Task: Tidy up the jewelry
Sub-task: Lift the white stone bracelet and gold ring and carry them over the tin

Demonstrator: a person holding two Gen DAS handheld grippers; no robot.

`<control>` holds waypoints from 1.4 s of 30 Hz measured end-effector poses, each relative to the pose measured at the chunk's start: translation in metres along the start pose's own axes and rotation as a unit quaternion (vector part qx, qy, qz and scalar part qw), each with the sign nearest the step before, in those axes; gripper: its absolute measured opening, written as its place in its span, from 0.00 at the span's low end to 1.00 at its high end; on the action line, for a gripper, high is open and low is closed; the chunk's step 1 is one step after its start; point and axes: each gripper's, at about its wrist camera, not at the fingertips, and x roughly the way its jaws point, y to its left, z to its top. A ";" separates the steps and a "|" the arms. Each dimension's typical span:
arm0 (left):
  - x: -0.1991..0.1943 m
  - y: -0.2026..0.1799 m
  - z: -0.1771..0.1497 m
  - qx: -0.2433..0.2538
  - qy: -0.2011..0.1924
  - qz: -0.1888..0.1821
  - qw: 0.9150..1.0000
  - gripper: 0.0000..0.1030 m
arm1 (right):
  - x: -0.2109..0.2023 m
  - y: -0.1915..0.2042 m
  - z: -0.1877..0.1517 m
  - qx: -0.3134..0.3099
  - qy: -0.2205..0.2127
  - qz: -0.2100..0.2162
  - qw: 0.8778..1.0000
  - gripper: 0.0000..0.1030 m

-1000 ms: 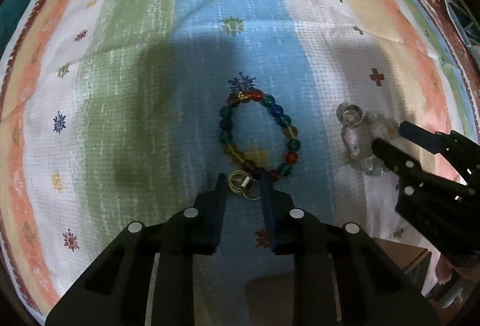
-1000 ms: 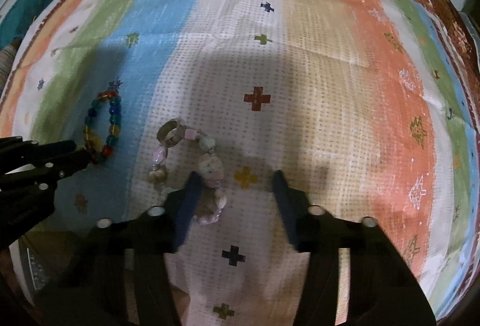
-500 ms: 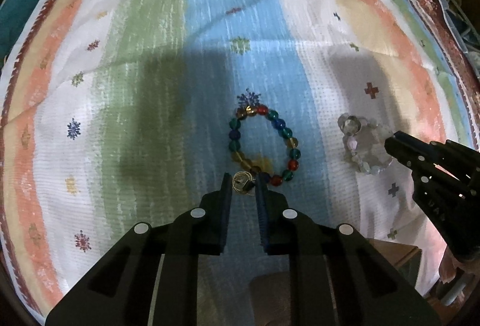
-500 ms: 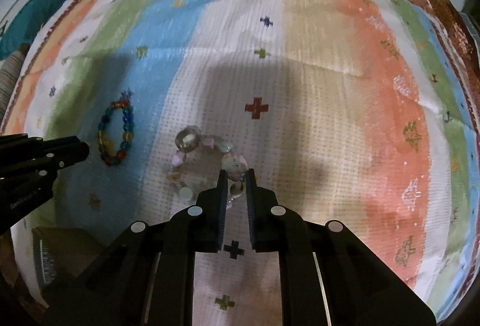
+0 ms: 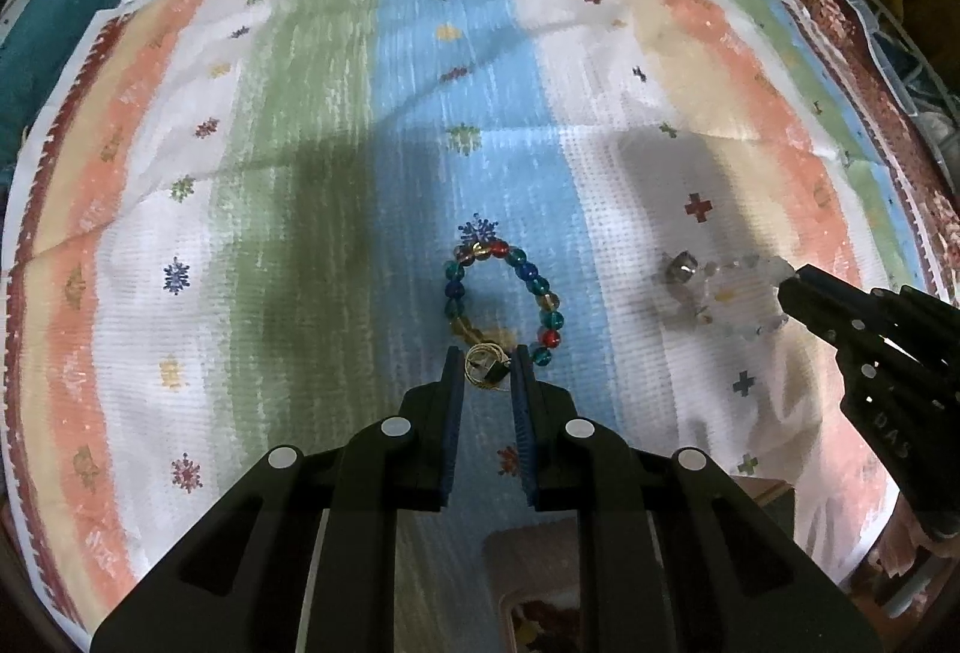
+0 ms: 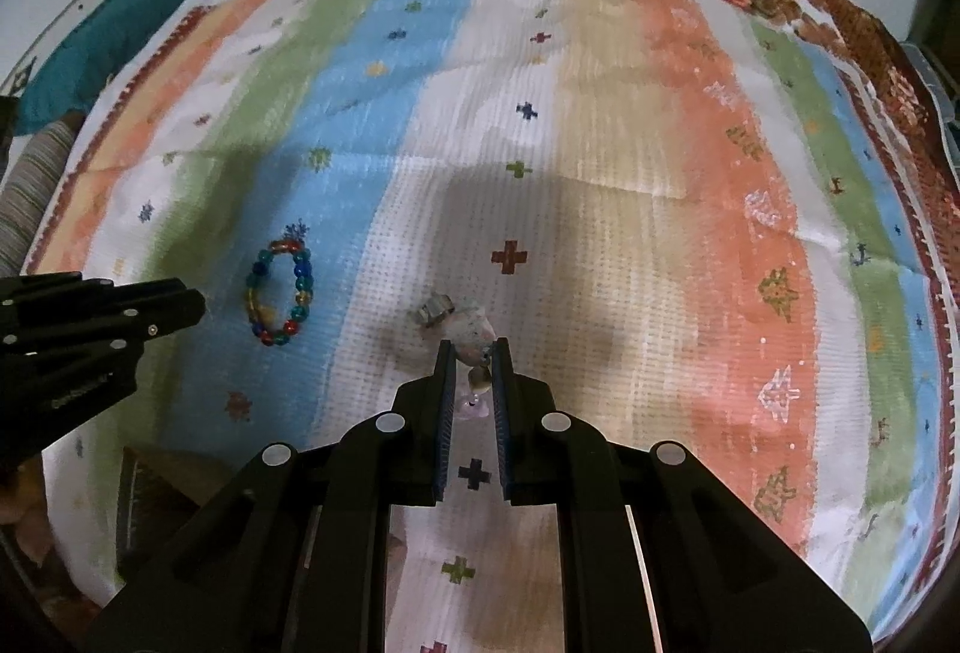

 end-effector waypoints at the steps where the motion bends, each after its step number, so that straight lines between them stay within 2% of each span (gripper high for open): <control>1: -0.003 0.002 -0.002 -0.003 -0.003 0.000 1.000 0.15 | -0.001 -0.001 0.000 0.001 -0.001 -0.001 1.000 0.07; 14: -0.025 -0.006 -0.010 -0.012 -0.021 -0.012 1.000 0.15 | -0.019 0.002 -0.012 0.002 -0.011 0.008 1.000 0.07; 26: -0.050 -0.023 -0.020 0.011 -0.042 -0.017 0.999 0.15 | -0.048 0.013 -0.019 -0.006 -0.037 0.021 0.999 0.07; 42: -0.072 -0.026 -0.034 0.016 -0.062 -0.017 0.998 0.15 | -0.080 0.025 -0.033 -0.024 -0.065 0.022 0.997 0.07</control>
